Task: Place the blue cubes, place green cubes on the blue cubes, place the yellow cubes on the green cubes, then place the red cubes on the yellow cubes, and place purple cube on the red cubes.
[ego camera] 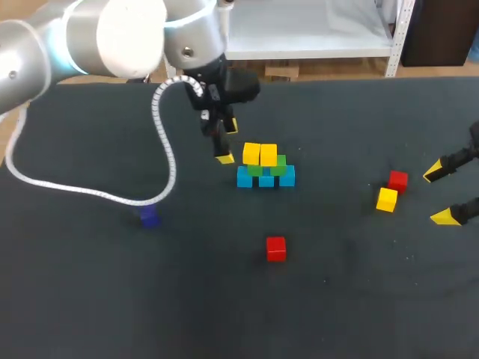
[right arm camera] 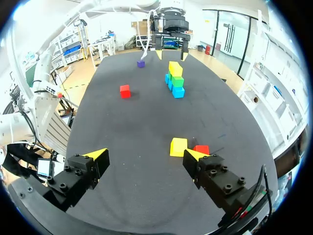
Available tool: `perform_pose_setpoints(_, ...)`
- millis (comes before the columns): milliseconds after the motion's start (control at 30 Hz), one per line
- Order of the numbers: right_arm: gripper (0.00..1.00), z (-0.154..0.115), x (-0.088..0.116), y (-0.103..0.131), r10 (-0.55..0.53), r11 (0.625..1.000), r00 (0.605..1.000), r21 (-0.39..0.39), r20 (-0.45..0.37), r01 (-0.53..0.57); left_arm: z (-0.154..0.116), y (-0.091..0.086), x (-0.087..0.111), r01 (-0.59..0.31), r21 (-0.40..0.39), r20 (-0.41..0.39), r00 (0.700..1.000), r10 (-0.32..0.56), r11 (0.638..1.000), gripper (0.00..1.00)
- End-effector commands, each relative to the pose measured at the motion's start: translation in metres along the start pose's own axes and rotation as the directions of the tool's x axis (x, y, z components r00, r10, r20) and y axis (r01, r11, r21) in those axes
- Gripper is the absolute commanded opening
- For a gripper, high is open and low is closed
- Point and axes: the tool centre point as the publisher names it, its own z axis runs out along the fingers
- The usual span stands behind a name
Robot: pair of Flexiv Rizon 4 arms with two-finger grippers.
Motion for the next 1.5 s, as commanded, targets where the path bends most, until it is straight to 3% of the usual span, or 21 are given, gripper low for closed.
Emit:
perform_pose_setpoints(33, 1.0, 0.0, 0.0, 0.0, -0.001, 1.0, 1.0, 0.0, 0.003, 0.001, 0.001, -0.012, 0.016, -0.001, -0.02, 0.012, 1.0, 0.001, 1.0, 0.0)
perform_pose_setpoints(533, 1.0, 0.0, 0.0, 0.0, -0.001, 1.0, 1.0, 0.0, 0.003, 0.001, 0.004, -0.006, 0.012, -0.013, -0.019, 0.018, 1.0, 0.014, 1.0, 0.0)
perform_pose_setpoints(1500, 1.0, 0.0, 0.0, 0.0, -0.001, 1.0, 1.0, 0.0, 0.003, 0.001, 0.008, -0.007, -0.022, -0.069, -0.017, 0.049, 0.996, 0.069, 0.998, 0.0)
